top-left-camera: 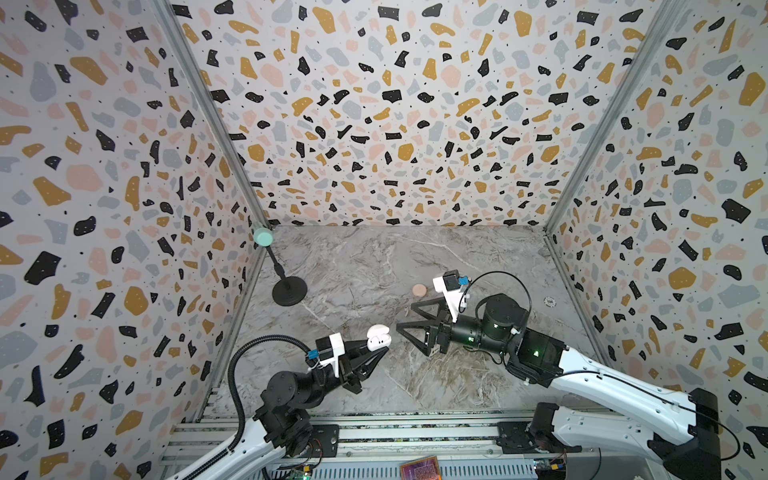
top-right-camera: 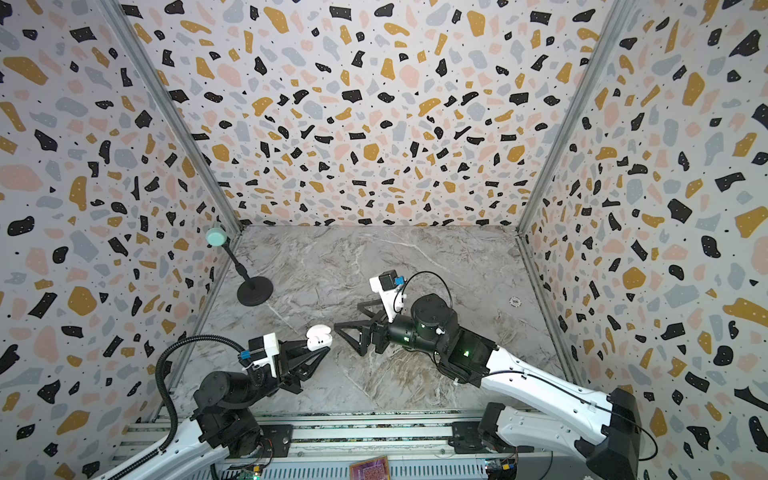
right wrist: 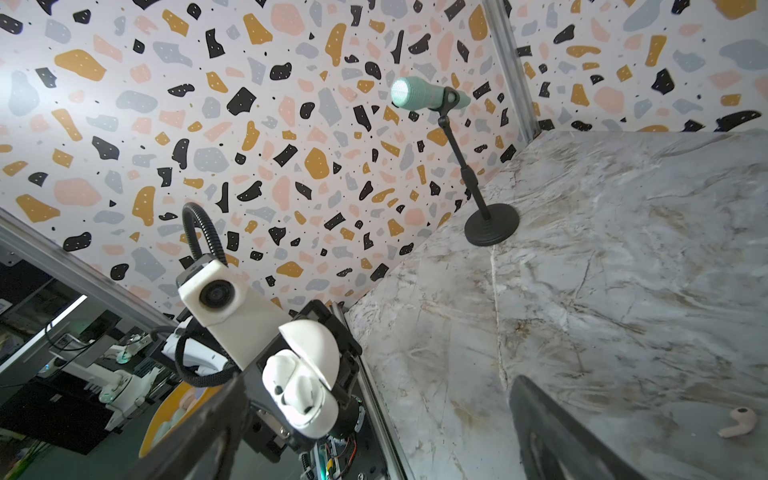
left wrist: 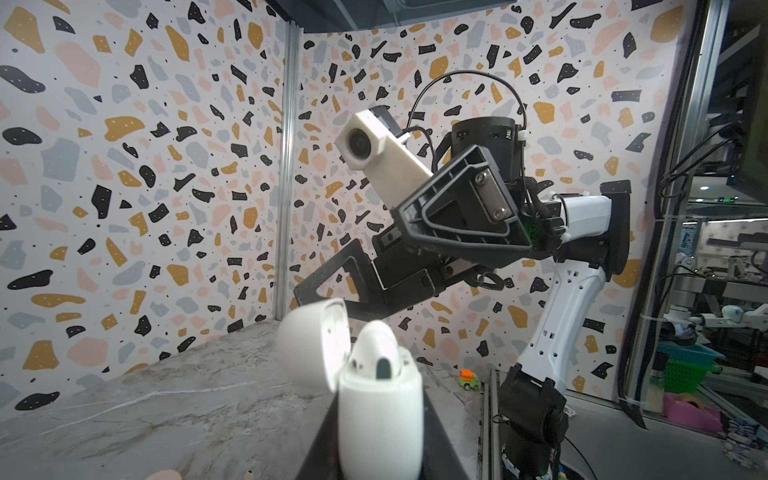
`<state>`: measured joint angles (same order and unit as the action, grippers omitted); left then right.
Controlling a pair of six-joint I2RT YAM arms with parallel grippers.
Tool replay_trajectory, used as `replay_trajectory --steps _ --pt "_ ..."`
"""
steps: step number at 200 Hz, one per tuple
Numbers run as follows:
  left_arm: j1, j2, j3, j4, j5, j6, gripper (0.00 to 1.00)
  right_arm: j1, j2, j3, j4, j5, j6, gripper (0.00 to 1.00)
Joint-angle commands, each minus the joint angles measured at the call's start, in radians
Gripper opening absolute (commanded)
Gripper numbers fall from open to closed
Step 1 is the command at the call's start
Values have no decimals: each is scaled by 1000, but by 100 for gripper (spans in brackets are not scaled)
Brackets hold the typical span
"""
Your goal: Insert the wireless bluetooth earbuds into the charging case
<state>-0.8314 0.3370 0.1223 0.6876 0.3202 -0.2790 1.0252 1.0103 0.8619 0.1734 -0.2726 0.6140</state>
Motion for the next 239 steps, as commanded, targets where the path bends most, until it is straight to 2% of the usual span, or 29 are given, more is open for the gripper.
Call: replay_trajectory --steps 1,28,93,239 --pt "3 -4 36 87 41 -43 0 -30 -36 -29 71 -107 46 99" --pt "3 8 36 79 72 -57 0 -75 -32 -78 151 -214 101 99" --pt "3 18 29 82 97 -77 0 -84 6 -129 271 -318 150 99" --pt "4 34 11 54 141 -62 0 -57 108 -162 526 -435 224 99"
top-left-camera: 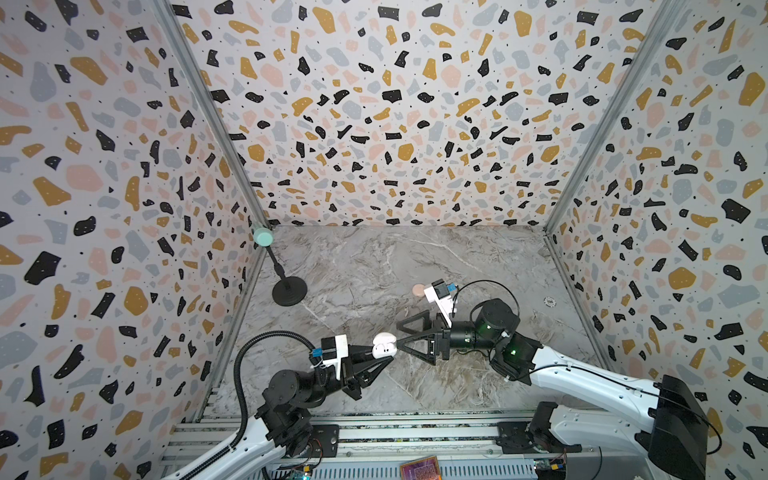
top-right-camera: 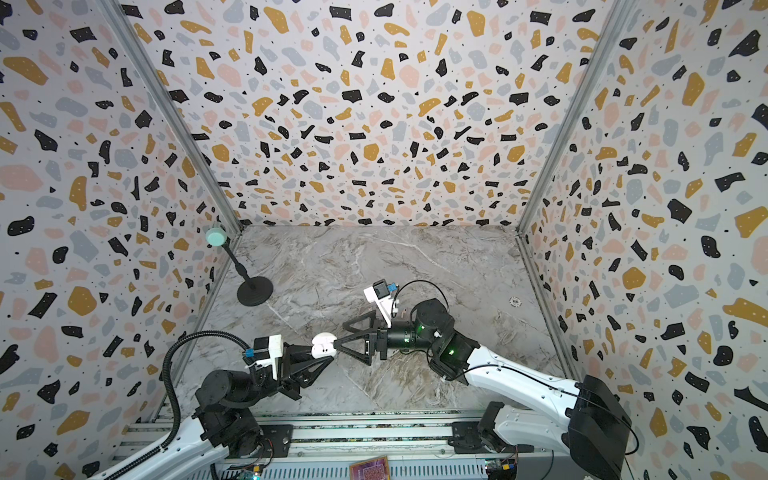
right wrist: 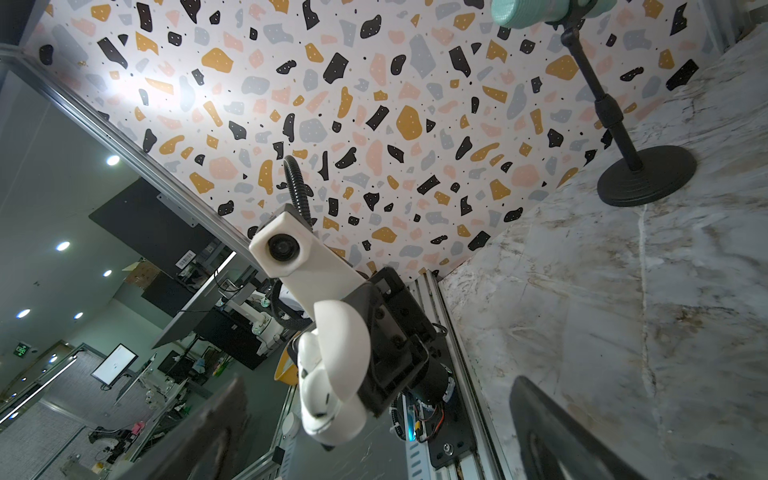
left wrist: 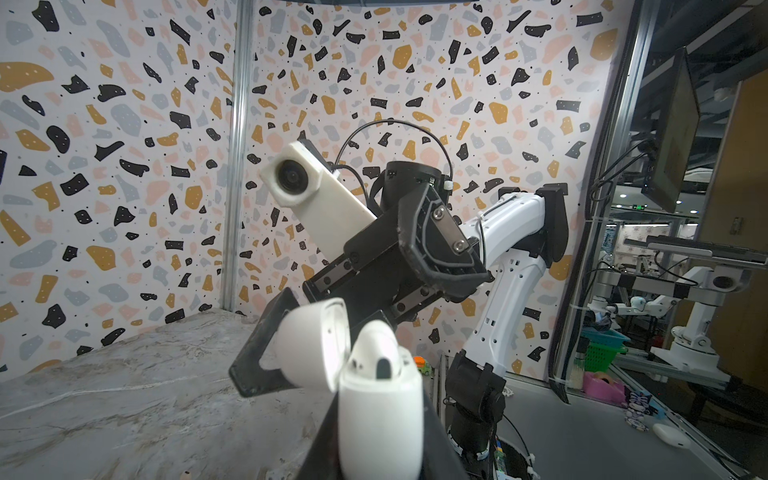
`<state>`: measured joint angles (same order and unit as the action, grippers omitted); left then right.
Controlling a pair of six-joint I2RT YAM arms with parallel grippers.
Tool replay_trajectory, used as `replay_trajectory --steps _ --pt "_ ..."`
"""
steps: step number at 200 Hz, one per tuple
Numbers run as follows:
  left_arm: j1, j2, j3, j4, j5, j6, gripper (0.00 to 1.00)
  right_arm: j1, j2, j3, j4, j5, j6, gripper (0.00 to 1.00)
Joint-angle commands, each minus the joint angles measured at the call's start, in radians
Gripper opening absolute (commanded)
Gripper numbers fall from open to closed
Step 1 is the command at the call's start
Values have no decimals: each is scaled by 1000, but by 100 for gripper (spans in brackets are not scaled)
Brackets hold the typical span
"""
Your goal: Insert the wireless bluetooth earbuds into the charging case
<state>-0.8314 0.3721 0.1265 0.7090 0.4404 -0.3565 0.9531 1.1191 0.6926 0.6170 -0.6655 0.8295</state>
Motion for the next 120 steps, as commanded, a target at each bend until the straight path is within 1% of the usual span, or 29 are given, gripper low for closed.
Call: replay_trajectory --steps 1,120 --pt "3 -1 7 32 20 16 0 17 2 8 85 -44 8 99" --pt "3 4 12 9 18 23 0 62 -6 22 88 -82 -38 100"
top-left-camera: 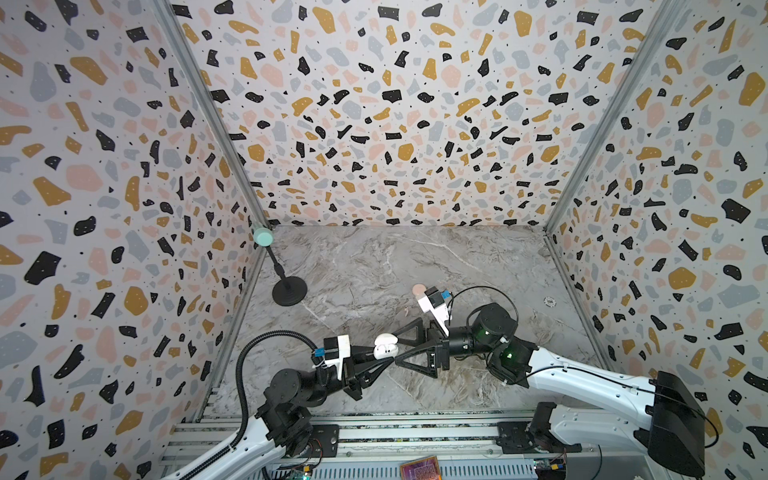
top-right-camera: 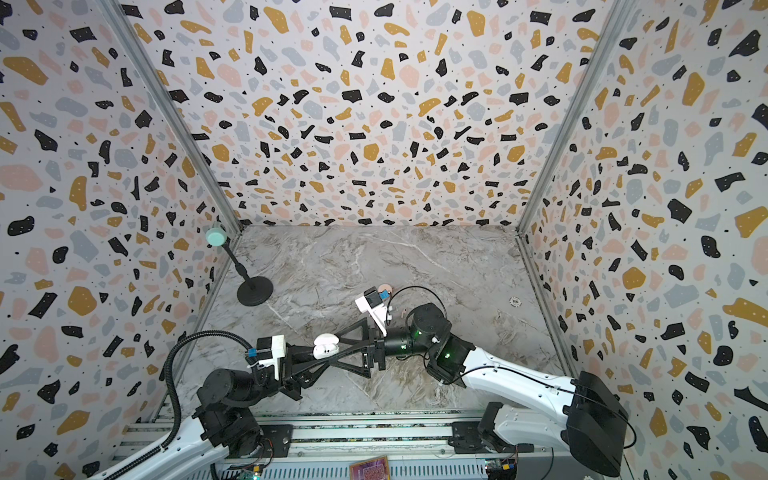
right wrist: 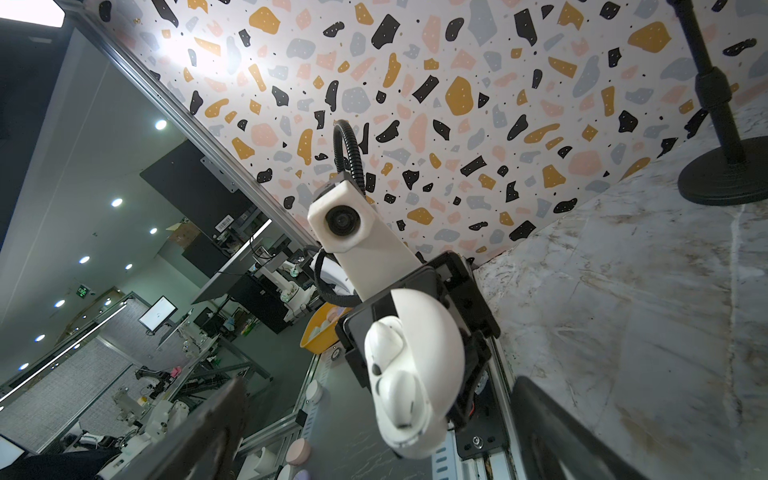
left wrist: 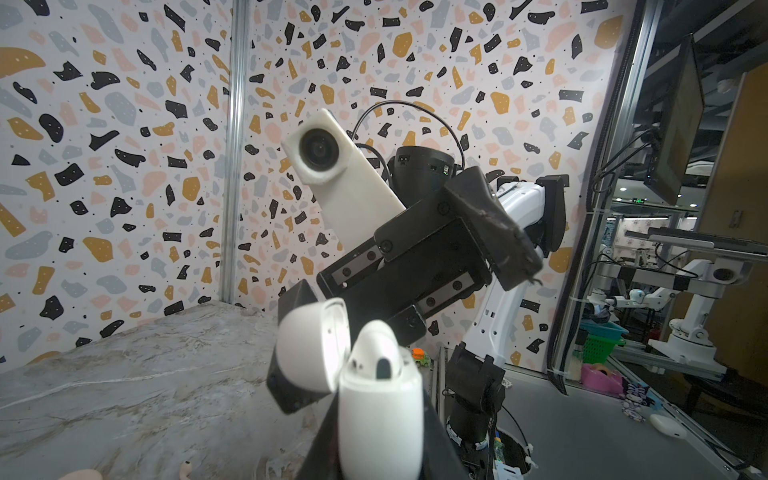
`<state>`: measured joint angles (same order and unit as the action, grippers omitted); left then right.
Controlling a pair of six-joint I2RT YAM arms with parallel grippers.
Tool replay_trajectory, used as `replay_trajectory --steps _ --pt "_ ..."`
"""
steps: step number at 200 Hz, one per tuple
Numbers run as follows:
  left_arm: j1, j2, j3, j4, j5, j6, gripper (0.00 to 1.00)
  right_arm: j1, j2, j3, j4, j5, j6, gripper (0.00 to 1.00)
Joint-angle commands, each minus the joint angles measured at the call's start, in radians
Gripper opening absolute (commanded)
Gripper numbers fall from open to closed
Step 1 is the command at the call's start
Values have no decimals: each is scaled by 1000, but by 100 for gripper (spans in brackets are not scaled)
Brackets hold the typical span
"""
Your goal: Insert the wireless bluetooth earbuds into the charging case
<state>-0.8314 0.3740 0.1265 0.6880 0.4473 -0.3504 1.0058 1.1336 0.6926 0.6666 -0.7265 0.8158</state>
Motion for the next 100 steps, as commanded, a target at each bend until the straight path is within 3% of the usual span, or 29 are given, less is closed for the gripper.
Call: replay_trajectory --steps 1,100 --pt "3 1 12 30 11 16 0 10 -20 22 37 -21 -25 100" --pt "3 14 16 15 10 24 0 19 -42 28 29 -35 -50 100"
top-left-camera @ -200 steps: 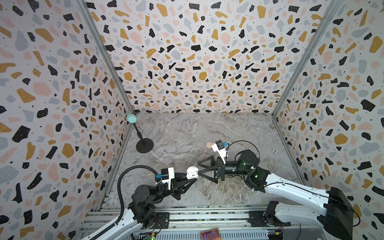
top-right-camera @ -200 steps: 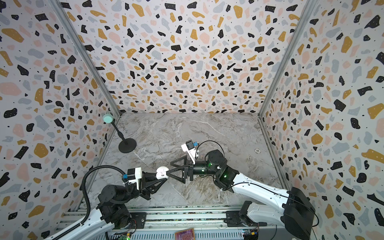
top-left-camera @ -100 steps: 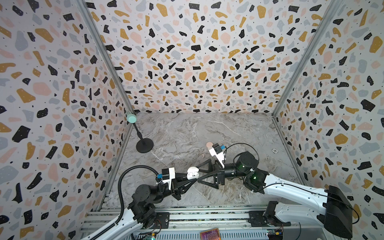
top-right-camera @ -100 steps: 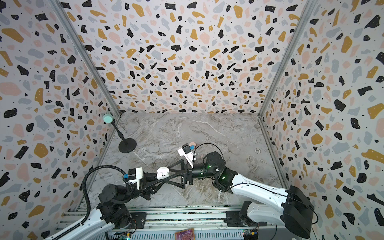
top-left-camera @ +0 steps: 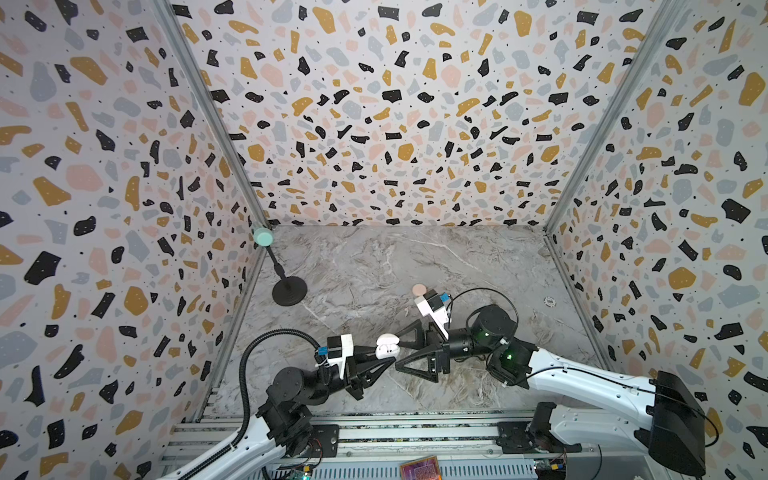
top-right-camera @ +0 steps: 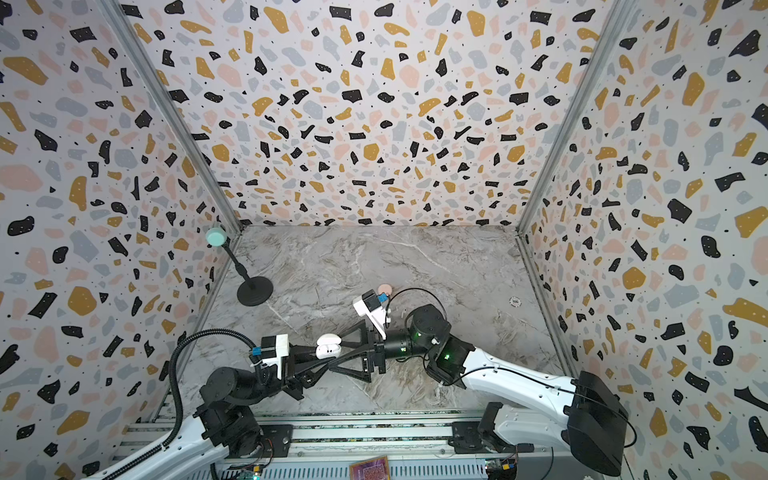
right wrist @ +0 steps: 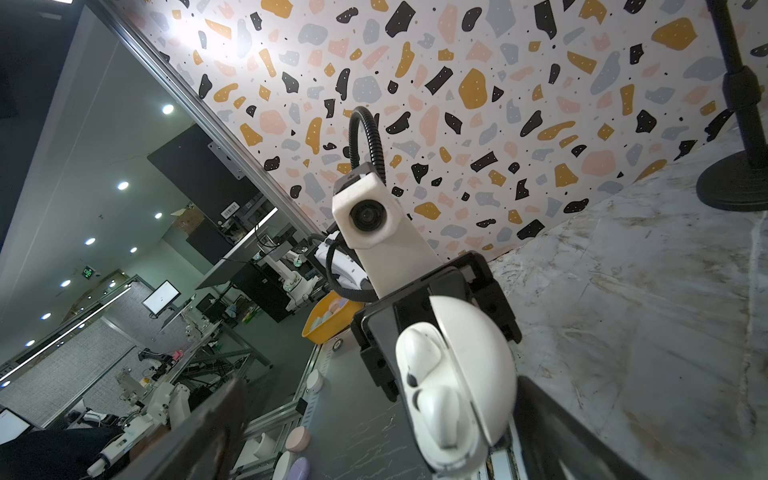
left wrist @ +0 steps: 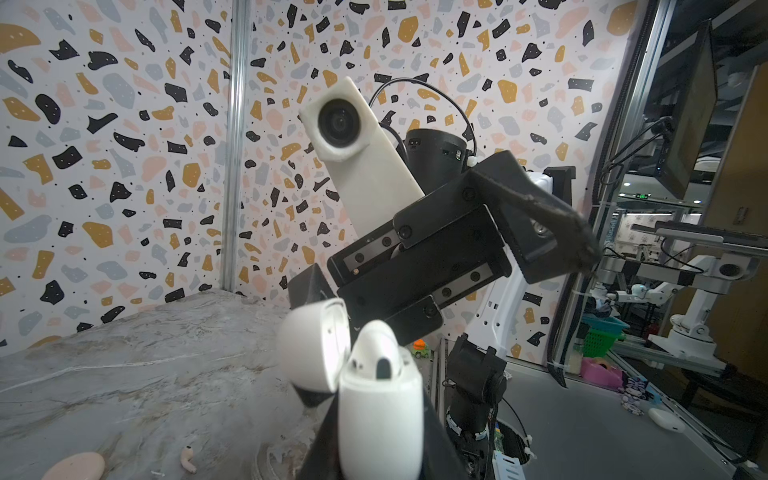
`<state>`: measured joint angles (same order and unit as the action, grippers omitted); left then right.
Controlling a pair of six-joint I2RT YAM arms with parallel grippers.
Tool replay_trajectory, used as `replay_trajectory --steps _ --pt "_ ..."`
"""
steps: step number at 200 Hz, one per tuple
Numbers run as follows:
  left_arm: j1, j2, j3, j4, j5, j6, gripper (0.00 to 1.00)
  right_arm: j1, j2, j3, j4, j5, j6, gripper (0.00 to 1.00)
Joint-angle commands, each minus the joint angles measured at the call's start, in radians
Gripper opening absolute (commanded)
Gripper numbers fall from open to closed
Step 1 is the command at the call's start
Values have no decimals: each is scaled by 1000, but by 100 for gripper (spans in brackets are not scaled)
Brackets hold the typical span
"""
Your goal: Insert the wireless bluetooth earbuds into the charging case
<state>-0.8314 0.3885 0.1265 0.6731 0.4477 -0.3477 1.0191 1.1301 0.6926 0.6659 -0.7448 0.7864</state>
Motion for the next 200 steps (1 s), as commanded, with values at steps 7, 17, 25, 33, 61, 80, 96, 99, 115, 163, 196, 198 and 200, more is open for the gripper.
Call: replay_trajectory --steps 7,17,25,33,61,80,96,99,115,163,196,198,200 --pt "3 0 17 29 9 19 0 6 -41 28 27 -17 -22 100" --pt "3 0 18 28 5 19 0 6 -46 28 25 -17 -24 100" --pt "3 0 18 25 5 21 0 6 -49 28 22 -17 -26 100" --pt "4 0 19 22 3 22 0 6 -53 29 20 -15 -28 100" --pt "2 1 19 14 -3 23 0 7 -58 30 19 -18 -29 100" --pt "3 2 21 14 -4 22 0 11 -62 31 18 -21 -30 100" --pt "3 4 21 11 -7 22 0 12 -65 33 17 -22 -32 100" --pt "2 4 21 11 -7 22 0 12 -68 33 17 -22 -33 100" --pt "4 4 22 8 -8 23 0 13 -74 34 13 -24 -36 100" --pt "3 7 27 -13 -20 31 0 37 -94 48 5 -32 -48 100" --pt "3 10 32 -23 -28 35 0 54 -152 76 -107 53 -116 100" --pt "3 10 32 -24 -29 35 0 53 -158 78 -118 66 -123 100" --pt "3 10 32 -25 -31 35 0 53 -161 79 -127 72 -126 100"
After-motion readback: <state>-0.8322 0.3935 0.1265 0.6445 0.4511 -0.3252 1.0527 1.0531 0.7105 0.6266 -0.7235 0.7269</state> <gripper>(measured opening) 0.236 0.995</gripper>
